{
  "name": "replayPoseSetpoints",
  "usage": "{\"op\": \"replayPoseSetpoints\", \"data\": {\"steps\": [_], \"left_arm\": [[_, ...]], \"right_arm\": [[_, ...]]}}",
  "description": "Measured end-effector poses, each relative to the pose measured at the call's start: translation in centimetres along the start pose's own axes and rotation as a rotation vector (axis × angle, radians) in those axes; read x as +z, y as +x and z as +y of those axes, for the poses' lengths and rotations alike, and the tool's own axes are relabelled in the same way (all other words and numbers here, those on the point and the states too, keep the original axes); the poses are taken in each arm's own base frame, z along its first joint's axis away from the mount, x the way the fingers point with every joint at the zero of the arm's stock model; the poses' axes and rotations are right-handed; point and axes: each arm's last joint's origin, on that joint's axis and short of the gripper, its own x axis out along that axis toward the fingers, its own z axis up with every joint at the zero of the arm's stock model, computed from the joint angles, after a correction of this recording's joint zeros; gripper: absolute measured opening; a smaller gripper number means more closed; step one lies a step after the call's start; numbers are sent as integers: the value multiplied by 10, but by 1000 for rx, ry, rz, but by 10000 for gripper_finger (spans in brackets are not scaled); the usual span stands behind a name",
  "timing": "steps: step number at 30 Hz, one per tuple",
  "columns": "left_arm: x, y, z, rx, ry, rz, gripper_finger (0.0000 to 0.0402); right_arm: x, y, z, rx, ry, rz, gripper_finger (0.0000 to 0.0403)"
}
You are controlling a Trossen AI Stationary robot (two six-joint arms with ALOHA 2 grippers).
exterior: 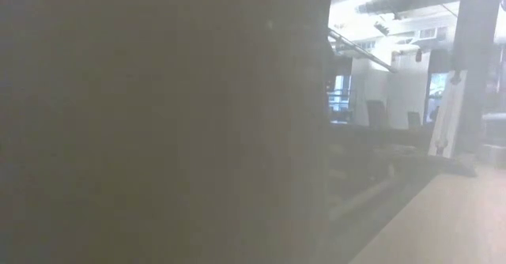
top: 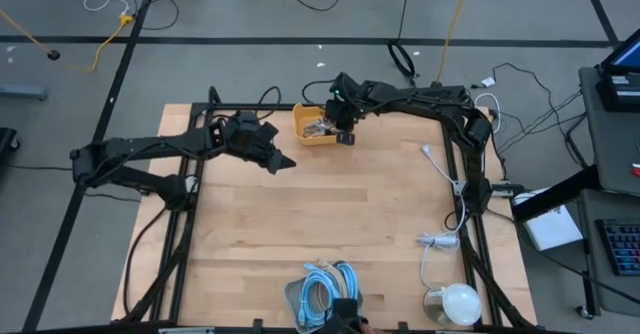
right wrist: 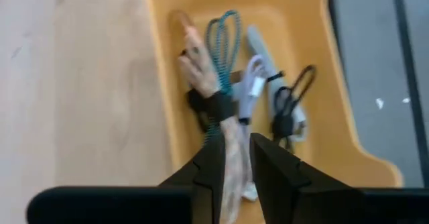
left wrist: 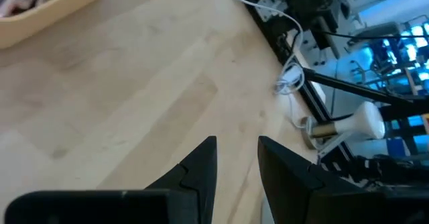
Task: Sort cables into bins
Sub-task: Adjust the bins
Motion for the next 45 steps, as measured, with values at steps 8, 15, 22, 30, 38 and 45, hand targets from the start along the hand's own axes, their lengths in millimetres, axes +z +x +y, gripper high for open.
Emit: {"op": "replayPoseSetpoints", "data": {"steps": [8,15,22,30,38,45], "left_arm": [[10,0,21,20,-76,26,111],[14,19,48,80,-145,87,73],[28,44,71,17,-175,47,5],[26,69,99,19,-248,84,2],[39,78,117,33,-298,-7,1],[58,85,130,26,-297,21,1]], "right_arm": [[9,-22,23,85,0,-24,75],[30,-75,61,131,-50,-161,57],[39,-109,84,154,27,-238,5],[34,-150,82,42,123,-301,1],[34,-173,90,53,177,-361,1],[37,-173,98,67,174,-368,1]]}}
